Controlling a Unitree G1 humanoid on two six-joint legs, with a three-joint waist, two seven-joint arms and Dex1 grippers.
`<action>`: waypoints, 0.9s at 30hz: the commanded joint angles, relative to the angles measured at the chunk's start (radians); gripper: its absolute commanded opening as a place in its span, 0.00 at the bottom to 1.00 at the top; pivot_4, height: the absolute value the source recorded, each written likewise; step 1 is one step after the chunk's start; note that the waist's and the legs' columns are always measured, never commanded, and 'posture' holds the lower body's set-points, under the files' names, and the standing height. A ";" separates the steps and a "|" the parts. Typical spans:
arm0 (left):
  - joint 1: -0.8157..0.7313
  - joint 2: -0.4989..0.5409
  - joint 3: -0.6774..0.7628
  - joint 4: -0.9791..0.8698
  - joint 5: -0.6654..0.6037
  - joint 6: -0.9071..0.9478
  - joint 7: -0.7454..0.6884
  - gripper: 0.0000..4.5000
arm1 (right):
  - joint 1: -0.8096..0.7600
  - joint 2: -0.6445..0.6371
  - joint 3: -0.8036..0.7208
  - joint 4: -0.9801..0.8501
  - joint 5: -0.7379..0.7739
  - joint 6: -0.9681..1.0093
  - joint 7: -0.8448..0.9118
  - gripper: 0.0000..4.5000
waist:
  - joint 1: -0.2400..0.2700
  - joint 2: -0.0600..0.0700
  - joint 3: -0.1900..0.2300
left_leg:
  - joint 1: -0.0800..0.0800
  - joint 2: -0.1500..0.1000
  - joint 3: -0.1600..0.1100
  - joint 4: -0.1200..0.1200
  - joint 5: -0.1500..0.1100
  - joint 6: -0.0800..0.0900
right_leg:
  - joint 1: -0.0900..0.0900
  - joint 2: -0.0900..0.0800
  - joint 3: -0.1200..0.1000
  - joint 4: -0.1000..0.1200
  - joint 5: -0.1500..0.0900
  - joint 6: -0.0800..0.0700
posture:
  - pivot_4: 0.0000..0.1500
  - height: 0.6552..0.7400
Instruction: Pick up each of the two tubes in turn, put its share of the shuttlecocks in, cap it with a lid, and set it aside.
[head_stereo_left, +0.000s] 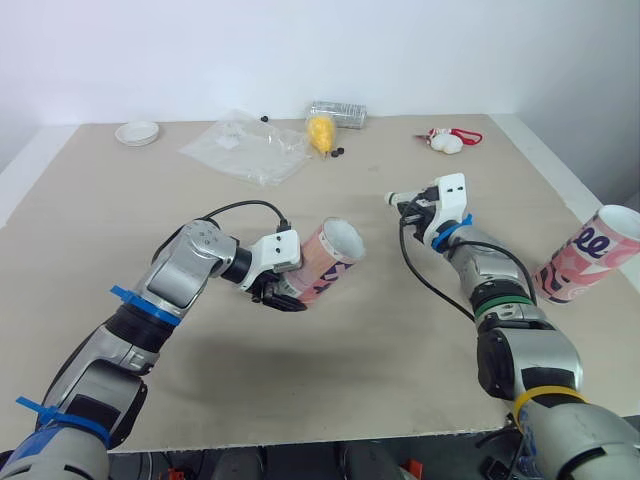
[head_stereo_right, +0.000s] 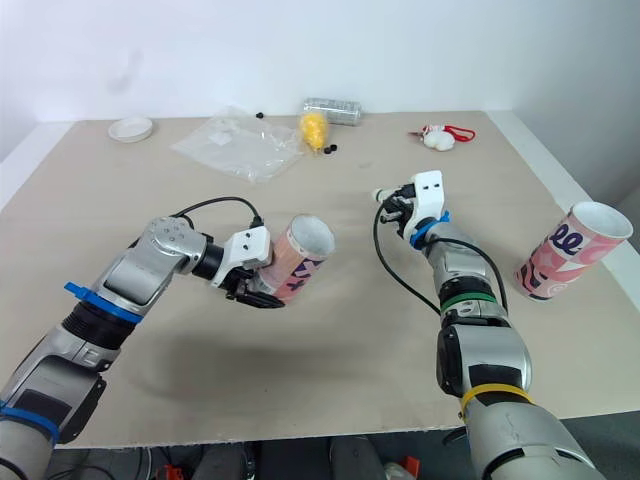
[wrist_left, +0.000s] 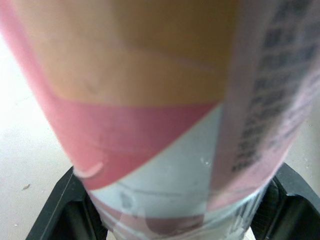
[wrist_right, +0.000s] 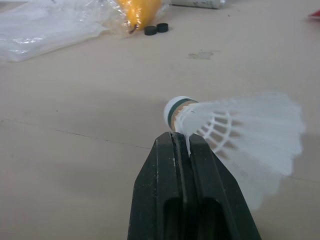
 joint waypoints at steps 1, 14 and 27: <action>0.006 0.000 -0.001 -0.016 -0.008 0.000 0.001 0.64 | 0.033 -0.042 0.027 -0.193 -0.007 -0.034 0.081 0.01 | 0.000 0.000 0.000 | 0.000 0.000 0.000 0.000 0.000 0.000 | 0.000 0.000 0.000 0.000 0.000 0.000 | 1.00 1.00; 0.011 -0.013 0.000 -0.036 -0.034 0.002 -0.003 0.64 | 0.399 -0.442 0.080 -1.338 0.171 0.036 0.531 0.01 | 0.002 0.001 0.002 | 0.001 -0.001 -0.001 0.000 0.000 0.000 | 0.000 -0.001 0.000 0.000 -0.003 0.004 | 1.00 1.00; 0.009 -0.017 -0.001 -0.037 -0.033 0.001 0.001 0.64 | 0.428 -0.514 0.129 -1.440 0.182 0.079 0.613 0.01 | 0.006 0.000 0.003 | -0.001 0.000 0.000 0.001 0.001 0.000 | 0.000 -0.001 0.000 0.000 -0.002 0.003 | 1.00 1.00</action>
